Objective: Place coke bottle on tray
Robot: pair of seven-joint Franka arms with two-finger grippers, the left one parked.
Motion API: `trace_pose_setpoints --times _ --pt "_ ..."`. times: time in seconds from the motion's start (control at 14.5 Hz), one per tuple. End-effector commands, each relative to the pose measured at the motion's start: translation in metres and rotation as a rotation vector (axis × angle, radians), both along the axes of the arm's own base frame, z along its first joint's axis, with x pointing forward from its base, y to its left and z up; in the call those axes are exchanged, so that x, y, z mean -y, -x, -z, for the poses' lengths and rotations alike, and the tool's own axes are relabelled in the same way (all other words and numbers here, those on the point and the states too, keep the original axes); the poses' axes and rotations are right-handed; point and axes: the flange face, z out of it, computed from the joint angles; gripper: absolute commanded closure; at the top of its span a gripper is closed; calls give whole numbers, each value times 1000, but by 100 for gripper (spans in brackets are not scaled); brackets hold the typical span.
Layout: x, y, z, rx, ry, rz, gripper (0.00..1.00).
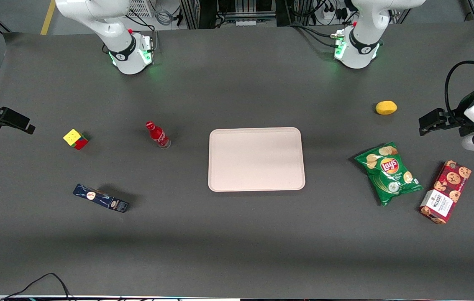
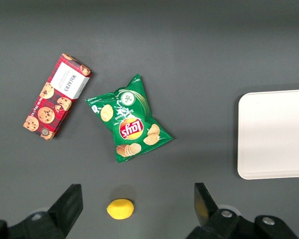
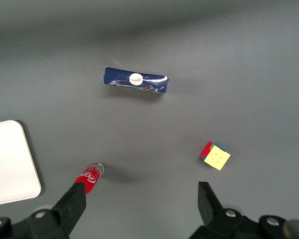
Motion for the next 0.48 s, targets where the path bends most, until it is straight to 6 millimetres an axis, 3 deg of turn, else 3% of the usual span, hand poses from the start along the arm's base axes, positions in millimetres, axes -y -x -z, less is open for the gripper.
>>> trace_pose_setpoints --times 0.0,0.41 --pt "4 1 -2 -4 -8 7 0" --pt "6 1 -3 -1 -9 13 0"
